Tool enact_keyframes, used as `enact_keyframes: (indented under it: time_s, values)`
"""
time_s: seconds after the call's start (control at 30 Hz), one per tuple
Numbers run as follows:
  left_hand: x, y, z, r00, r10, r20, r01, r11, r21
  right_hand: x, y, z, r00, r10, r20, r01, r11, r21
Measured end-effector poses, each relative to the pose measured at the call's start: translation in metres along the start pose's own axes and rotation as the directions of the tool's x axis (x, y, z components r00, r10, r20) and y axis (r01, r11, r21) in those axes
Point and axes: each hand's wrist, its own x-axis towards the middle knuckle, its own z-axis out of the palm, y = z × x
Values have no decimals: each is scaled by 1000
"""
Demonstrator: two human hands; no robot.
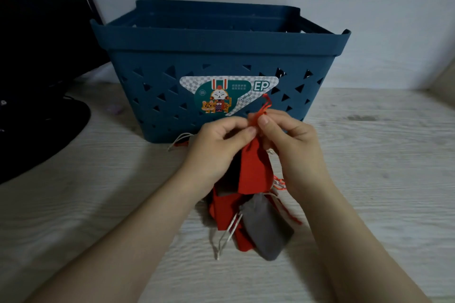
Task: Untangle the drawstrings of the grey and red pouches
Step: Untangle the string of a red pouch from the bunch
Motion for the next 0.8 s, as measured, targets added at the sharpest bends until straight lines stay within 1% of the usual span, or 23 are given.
enact_keyframes:
  time_s: [0.07, 0.1, 0.13, 0.17, 0.2, 0.23, 0.27, 0.3, 0.33, 0.37, 0.43, 0.47, 0.5, 0.53, 0.6, 0.63, 0.7, 0.8]
  values:
    - [1, 2, 1, 994, -107, 7, 106, 977, -186, 1, -1, 1, 998, 66, 8, -67, 993, 101]
    - [2, 3, 1, 985, -166, 41, 170, 931, -323, 1, -1, 1, 994, 109, 5, -108, 981, 164]
    - [2, 5, 0, 973, -208, 97, 230, 860, -456, 2, -2, 0, 990, 142, 6, -140, 965, 222]
    - [1, 7, 0, 960, -233, 152, 278, 789, -547, 2, -3, -1, 987, 157, 12, -155, 951, 266]
    - [1, 8, 0, 950, -250, 188, 313, 745, -589, 2, -3, -1, 988, 152, 22, -152, 945, 290]
    - [1, 9, 0, 942, -273, 198, 336, 729, -596, 1, -3, -2, 991, 132, 25, -133, 945, 300]
    - [2, 7, 0, 934, -306, 183, 355, 740, -572, 1, -2, -3, 995, 95, 20, -96, 949, 300]
    - [4, 6, 0, 928, -344, 142, 366, 774, -516, 1, -1, -3, 999, 42, 10, -43, 959, 280]
    - [5, 4, 0, 927, -366, 81, 363, 823, -437, 1, 0, -4, 1000, -22, -4, 22, 973, 231]
    - [5, 4, -1, 933, -359, 21, 345, 875, -339, 1, 1, -4, 996, -86, -10, 86, 983, 165]
    - [3, 4, 1, 958, -276, -80, 269, 959, -86, 2, 2, -3, 984, -180, 1, 180, 982, 64]
    - [2, 5, 2, 971, -216, -100, 219, 975, 29, 3, 2, -3, 980, -197, 7, 196, 980, 39]
    - [0, 6, 3, 983, -164, -87, 172, 979, 105, 3, 3, -2, 981, -196, 3, 196, 980, 26]
    - [-1, 7, 4, 992, -120, -44, 125, 983, 138, 4, 5, -1, 982, -187, -1, 187, 982, 17]
    - [-2, 8, 6, 996, -48, 80, 38, 991, 130, 5, 8, 0, 987, -163, 3, 163, 987, -4]
    - [-3, 8, 7, 993, -18, 120, 3, 992, 126, 6, 9, 0, 988, -152, 19, 152, 988, -17]
    - [-3, 7, 5, 986, 9, 165, -32, 990, 138, 6, 9, 0, 987, -150, 54, 152, 988, -34]
    - [-1, 2, 1, 985, -7, 171, -31, 975, 218, 4, 8, 2, 969, -194, 152, 201, 979, -30]
